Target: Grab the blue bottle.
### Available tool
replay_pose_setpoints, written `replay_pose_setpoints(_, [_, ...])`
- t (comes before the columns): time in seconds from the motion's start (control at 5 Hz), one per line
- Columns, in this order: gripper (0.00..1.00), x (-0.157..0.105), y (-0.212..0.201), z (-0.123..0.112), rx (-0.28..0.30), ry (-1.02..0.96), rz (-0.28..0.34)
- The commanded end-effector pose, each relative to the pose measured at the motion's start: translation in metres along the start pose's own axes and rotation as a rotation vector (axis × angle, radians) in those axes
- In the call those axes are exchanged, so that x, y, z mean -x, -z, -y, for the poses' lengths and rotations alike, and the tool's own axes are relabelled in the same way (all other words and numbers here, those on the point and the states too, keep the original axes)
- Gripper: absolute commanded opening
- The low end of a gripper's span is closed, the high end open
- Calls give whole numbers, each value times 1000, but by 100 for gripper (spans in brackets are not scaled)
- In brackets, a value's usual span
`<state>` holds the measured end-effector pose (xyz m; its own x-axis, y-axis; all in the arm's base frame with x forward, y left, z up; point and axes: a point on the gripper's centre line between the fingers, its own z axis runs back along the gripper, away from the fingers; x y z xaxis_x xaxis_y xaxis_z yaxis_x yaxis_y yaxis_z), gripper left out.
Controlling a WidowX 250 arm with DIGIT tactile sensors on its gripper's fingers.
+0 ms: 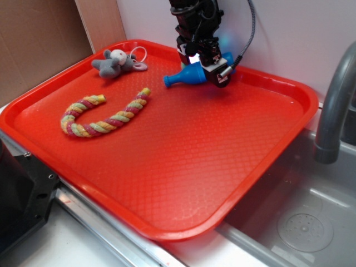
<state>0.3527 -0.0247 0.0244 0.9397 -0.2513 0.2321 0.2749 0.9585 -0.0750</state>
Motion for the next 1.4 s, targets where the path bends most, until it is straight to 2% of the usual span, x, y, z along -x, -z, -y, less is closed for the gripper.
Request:
replay_pose_setpoints(0.0, [0,-19,0,3,-26,70,46])
replay_pose_setpoints(0.2, [0,-19,-4,8,-72,82,16])
replay_pose_setpoints(0.4, [0,-11,-22,19,-119,59,-51])
replay_pose_setpoints(0.6, [0,3,-53,35,-117,27,-68])
replay_pose_setpoints(0.8, [0,20,-80,46,-91,-28,-100])
replay_pose_setpoints(1.0, [0,37,-103,53,-19,-112,-165])
replay_pose_setpoints(1.2, [0,64,-134,56,116,-183,-222])
